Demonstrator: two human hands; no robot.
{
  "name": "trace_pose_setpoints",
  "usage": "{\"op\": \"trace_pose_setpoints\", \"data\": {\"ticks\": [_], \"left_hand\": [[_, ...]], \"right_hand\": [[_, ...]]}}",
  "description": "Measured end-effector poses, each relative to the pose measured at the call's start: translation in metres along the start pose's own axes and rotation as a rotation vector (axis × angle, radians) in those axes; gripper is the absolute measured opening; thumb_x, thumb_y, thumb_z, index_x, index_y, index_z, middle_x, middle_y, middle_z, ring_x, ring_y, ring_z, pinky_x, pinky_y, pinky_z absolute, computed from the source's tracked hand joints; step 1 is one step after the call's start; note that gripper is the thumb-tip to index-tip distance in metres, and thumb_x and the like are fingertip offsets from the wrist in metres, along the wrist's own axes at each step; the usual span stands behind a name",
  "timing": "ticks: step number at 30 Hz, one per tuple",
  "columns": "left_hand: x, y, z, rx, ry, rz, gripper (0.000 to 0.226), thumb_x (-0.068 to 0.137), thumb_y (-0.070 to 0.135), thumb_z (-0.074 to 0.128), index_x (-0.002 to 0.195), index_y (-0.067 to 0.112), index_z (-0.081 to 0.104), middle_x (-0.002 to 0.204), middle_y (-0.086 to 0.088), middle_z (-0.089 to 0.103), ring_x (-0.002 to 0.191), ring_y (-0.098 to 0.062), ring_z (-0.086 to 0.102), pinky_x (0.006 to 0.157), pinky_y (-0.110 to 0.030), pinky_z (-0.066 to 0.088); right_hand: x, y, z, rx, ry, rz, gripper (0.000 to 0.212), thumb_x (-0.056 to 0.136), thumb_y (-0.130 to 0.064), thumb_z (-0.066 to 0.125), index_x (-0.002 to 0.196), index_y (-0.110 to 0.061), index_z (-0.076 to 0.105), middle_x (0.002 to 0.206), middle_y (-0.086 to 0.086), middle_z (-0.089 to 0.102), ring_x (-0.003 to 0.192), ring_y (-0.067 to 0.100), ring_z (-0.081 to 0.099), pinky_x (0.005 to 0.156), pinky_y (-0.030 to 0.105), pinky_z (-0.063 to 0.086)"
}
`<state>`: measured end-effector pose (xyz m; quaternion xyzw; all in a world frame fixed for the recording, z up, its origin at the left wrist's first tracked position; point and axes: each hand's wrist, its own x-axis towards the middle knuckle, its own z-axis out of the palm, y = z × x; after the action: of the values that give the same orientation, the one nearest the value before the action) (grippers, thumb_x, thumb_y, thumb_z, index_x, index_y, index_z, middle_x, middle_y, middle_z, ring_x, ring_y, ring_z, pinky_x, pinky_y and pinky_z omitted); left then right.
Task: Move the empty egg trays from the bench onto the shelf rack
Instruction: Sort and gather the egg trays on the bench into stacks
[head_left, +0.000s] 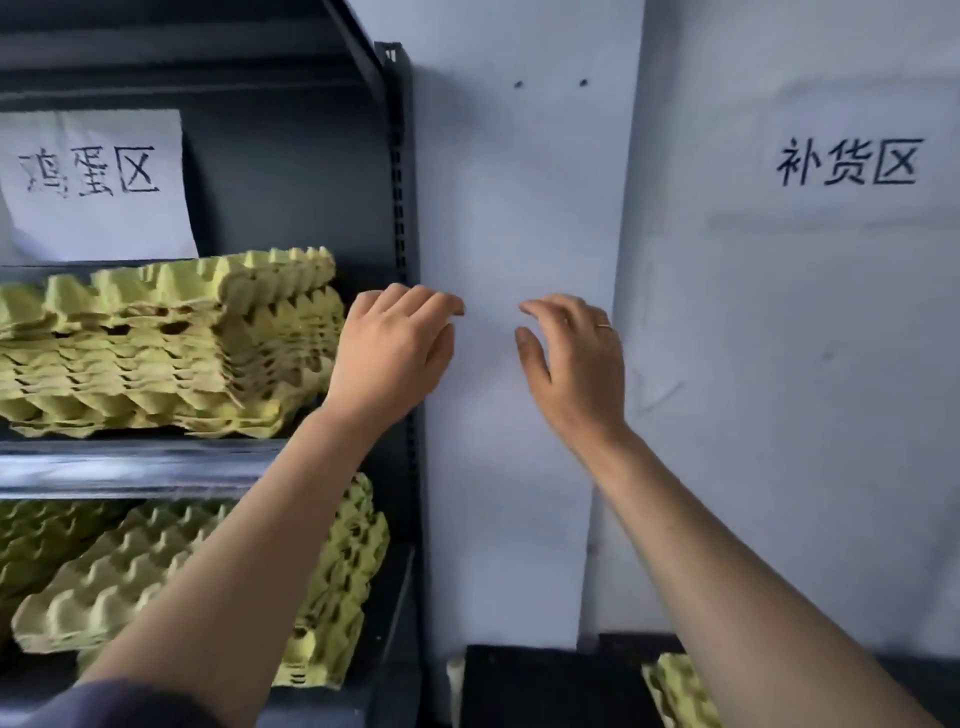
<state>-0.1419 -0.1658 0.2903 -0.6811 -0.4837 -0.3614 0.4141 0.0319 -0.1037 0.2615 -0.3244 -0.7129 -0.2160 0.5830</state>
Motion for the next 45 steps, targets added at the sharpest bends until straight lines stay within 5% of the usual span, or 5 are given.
{"op": "trace_pose_setpoints", "data": {"ticks": [8, 16, 21, 31, 45], "left_hand": [[-0.021, 0.137, 0.082, -0.206, -0.225, -0.035, 0.030, 0.085, 0.025, 0.039, 0.096, 0.016, 0.065, 0.077, 0.002, 0.065, 0.073, -0.026, 0.061, 0.069, -0.032, 0.041], [-0.050, 0.225, 0.173, -0.359, -0.444, -0.003, 0.032, 0.083, 0.026, 0.040, 0.096, 0.015, 0.067, 0.076, -0.001, 0.067, 0.073, -0.029, 0.063, 0.071, -0.036, 0.046], [-0.051, 0.267, 0.243, -0.493, -0.578, 0.010, 0.026, 0.092, 0.021, 0.049, 0.115, 0.019, 0.061, 0.099, -0.001, 0.067, 0.099, -0.026, 0.058, 0.087, -0.035, 0.037], [-0.080, 0.354, 0.344, -0.541, -0.851, 0.012, 0.029, 0.095, 0.027, 0.042, 0.122, 0.024, 0.054, 0.108, 0.004, 0.063, 0.106, -0.020, 0.054, 0.091, -0.032, 0.035], [-0.221, 0.482, 0.425, -0.485, -1.383, -0.422, 0.041, 0.094, 0.025, 0.043, 0.135, 0.025, 0.042, 0.125, 0.002, 0.055, 0.110, -0.019, 0.054, 0.092, -0.036, 0.042]], "right_hand": [[-0.085, 0.134, -0.082, -0.152, -0.187, 0.068, 0.031, 0.087, -0.027, 0.046, 0.101, -0.009, 0.067, 0.093, 0.010, 0.067, 0.078, 0.035, 0.062, 0.065, 0.039, 0.052], [-0.170, 0.230, -0.111, -0.256, -0.492, 0.226, 0.036, 0.091, -0.031, 0.040, 0.109, -0.013, 0.065, 0.102, 0.008, 0.067, 0.089, 0.034, 0.061, 0.071, 0.042, 0.052], [-0.213, 0.288, -0.107, -0.373, -0.659, 0.360, 0.027, 0.094, -0.024, 0.051, 0.116, -0.014, 0.063, 0.111, 0.008, 0.066, 0.097, 0.034, 0.059, 0.078, 0.043, 0.050], [-0.313, 0.388, -0.131, -0.440, -1.023, 0.660, 0.034, 0.097, -0.029, 0.043, 0.128, -0.018, 0.052, 0.123, 0.007, 0.057, 0.111, 0.029, 0.052, 0.088, 0.039, 0.046], [-0.489, 0.510, -0.150, -0.265, -1.514, 1.027, 0.051, 0.098, -0.035, 0.044, 0.144, -0.017, 0.033, 0.133, 0.009, 0.046, 0.122, 0.027, 0.046, 0.090, 0.039, 0.045]]}}
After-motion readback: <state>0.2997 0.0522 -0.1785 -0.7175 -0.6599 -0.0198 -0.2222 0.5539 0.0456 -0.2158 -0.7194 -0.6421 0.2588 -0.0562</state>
